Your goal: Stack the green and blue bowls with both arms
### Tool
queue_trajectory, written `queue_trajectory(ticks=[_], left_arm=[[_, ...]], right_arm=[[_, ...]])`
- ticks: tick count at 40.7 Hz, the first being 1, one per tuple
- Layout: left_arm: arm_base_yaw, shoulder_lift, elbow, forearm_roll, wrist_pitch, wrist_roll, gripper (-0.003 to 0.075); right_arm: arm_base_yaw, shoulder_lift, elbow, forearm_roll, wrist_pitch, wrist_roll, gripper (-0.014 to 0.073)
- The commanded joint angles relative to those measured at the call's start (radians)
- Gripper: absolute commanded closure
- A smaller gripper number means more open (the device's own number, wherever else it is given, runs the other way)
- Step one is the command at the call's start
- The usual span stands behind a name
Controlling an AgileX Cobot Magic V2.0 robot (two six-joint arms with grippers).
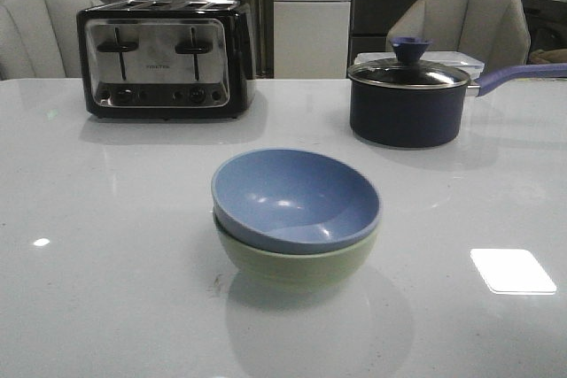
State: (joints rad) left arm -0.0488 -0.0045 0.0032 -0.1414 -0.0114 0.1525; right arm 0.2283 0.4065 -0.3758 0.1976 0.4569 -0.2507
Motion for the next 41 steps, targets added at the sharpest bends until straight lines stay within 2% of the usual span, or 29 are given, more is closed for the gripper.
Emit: queue_trajectory(ticks=[1, 9, 17, 35, 41], left_arm=[[-0.006, -0.020, 0.005, -0.008, -0.091, -0.002, 0.0627], [-0.006, -0.020, 0.005, -0.008, -0.091, -0.002, 0.0627], [-0.006, -0.020, 0.005, -0.008, -0.091, -0.002, 0.0627], [-0.006, -0.020, 0.005, -0.008, -0.091, -0.002, 0.0627], [-0.006, -0.020, 0.005, -0.008, -0.091, -0.002, 0.0627]], right_arm=[[-0.076, -0.127, 0.076, 0.002, -0.190, -0.001, 0.0540], [-0.205, -0.334, 0.269, 0.002, -0.331, -0.001, 0.0540], [-0.237, -0.429, 0.400, 0.002, -0.468, -0.001, 0.0540], [-0.237, -0.436, 0.400, 0.002, -0.457, -0.001, 0.0540], [-0.237, -0.437, 0.401, -0.121, -0.525, 0.152, 0.0540]])
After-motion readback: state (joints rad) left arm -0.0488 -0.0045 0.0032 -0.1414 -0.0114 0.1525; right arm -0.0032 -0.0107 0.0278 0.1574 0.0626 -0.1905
